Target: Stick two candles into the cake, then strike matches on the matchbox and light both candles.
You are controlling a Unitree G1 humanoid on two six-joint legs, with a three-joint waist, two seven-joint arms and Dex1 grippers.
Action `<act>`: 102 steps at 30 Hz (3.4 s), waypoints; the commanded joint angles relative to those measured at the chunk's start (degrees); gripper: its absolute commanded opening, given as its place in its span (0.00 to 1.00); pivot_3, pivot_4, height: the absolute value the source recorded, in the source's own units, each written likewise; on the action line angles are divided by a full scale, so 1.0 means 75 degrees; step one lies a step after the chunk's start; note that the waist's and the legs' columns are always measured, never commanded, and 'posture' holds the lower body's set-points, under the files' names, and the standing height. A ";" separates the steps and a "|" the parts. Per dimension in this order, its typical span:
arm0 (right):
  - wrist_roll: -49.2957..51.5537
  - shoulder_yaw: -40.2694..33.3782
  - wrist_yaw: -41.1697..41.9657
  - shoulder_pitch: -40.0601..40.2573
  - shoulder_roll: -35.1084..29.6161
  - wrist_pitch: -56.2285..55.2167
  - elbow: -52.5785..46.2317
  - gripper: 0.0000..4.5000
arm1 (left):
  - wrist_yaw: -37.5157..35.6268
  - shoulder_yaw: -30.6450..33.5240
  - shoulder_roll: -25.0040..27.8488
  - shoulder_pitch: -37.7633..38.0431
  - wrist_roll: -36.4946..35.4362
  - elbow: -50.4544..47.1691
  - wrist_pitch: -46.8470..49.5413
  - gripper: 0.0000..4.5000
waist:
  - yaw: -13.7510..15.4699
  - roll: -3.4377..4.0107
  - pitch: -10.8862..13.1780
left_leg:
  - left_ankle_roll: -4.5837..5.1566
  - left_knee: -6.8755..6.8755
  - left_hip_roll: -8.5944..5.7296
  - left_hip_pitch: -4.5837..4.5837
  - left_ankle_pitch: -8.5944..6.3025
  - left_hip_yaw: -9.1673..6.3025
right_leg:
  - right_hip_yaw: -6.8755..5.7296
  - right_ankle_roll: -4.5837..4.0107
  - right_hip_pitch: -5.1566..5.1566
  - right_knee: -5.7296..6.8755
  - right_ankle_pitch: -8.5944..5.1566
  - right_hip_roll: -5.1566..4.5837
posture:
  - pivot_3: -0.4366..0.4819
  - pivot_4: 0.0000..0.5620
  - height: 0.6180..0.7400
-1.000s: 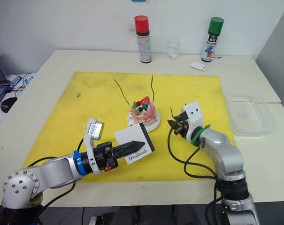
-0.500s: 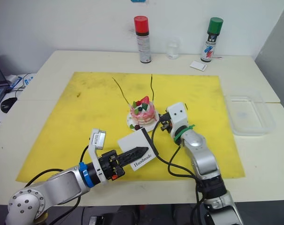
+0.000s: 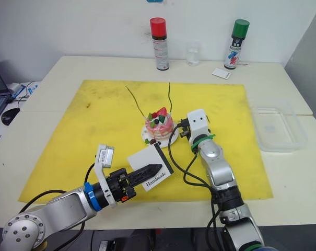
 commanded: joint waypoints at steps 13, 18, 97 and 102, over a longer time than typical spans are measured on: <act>-0.0011 -0.0461 -0.0664 -0.0577 0.0334 -0.0105 0.1160 0.36 | 0.0088 -0.0225 0.0139 -0.0101 -0.0069 -0.0230 -0.0198 0.00 | -0.0001 0.0000 0.0000 | 0.0001 0.0001 0.0000 0.0001 0.0001 -0.0002 | -0.0002 -0.0001 0.0000 0.0010 0.0000 0.0000 | 0.48 0.27 1.00; -0.0065 -0.0362 -0.0621 -0.0419 0.0451 0.0274 0.1063 0.36 | 0.0065 -0.0253 0.0099 -0.0073 0.0000 -0.0246 -0.0207 0.00 | -0.0003 0.0001 -0.0001 | 0.0001 0.0001 0.0000 0.0003 0.0001 -0.0003 | -0.0003 -0.0001 0.0002 0.0013 0.0000 0.0000 | 0.48 0.27 1.00; 0.2127 0.0651 0.8409 0.0242 -0.5145 -0.1635 -0.3376 0.00 | -0.0901 -0.0475 0.0300 -0.2845 -0.0024 0.2222 0.1426 0.00 | 0.0015 0.0004 0.0002 | 0.0001 0.0009 0.0001 0.0013 0.0003 -0.0016 | -0.0014 -0.0008 0.0020 0.0019 -0.0005 0.0003 | 0.48 0.27 1.00; 0.2039 0.0700 0.8395 0.0222 -0.5144 -0.1679 -0.3292 0.00 | -0.0862 -0.0458 0.0274 -0.2822 -0.0058 0.2213 0.1433 0.00 | 0.0015 0.0004 0.0002 | 0.0001 0.0014 0.0000 0.0013 0.0003 -0.0016 | -0.0015 -0.0007 0.0024 0.0019 -0.0005 0.0002 | 0.48 0.27 1.00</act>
